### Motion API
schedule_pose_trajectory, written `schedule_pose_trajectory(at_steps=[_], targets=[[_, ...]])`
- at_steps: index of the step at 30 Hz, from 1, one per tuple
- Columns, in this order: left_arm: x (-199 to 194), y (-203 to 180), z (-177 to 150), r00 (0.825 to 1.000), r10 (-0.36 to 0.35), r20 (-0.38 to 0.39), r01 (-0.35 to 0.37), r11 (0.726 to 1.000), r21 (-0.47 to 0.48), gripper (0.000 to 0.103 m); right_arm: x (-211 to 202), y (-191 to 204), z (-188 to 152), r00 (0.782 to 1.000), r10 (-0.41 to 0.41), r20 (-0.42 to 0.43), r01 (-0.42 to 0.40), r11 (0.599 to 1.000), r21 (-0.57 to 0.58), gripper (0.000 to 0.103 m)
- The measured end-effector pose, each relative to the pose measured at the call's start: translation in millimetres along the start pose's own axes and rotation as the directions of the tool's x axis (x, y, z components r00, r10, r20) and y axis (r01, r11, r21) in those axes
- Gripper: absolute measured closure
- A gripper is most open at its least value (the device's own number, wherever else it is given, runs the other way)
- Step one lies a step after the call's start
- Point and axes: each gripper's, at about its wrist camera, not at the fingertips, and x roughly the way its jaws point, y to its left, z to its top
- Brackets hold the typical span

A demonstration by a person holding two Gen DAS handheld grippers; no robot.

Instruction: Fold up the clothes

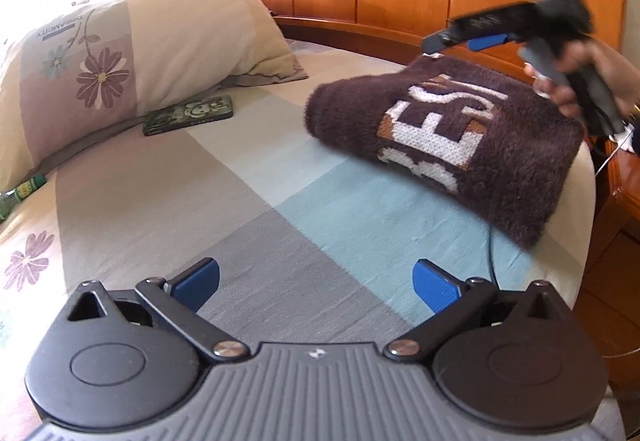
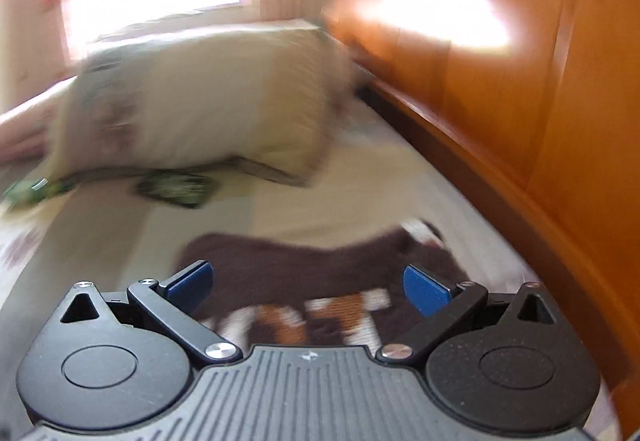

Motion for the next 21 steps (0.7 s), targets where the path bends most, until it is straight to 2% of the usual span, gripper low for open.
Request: schedule_pose_trajectory(at_steps=[2,4,7,13,16,21], targets=[[-0.5,2.7,-1.5,1.0,0.008,-0.003,-0.008,1.0,-0.005,0.001,28.8,-17.2,-8.2,0.993,-0.083,-0.08,0.088,0.995,0.053,0.0],[-2.0,7.2,-4.2,1.0,-0.003,-0.007,0.003,1.0,-0.02,0.001,36.0,-29.7,-23.0,0.995,-0.079,-0.065,0.083,0.994,0.065,0.0],[-6.0,13.1,-9.1,1.0,-0.001,-0.007,0.001,1.0,-0.022,0.001,21.5,-38.1,-26.9,0.999,-0.038,-0.027,0.041,0.992,0.116,0.0],[-13.4,23.1,-13.5,1.0,-0.004,0.004,0.004,0.998,-0.066,0.001,-4.4,-39.0,-31.2,0.995,-0.047,-0.086,0.062,0.982,0.18,0.0],[-18.8,24.9,-13.9,1.0,-0.01,0.006,0.011,0.994,-0.107,0.001,-3.8,-35.5,-40.3,0.993,-0.047,-0.108,0.062,0.988,0.142,0.0],[-42.9,24.0,-16.3,0.998,-0.026,0.049,0.031,0.994,-0.108,0.001,-57.5,-19.5,-37.8,0.997,-0.025,-0.069,0.036,0.987,0.159,0.0]])
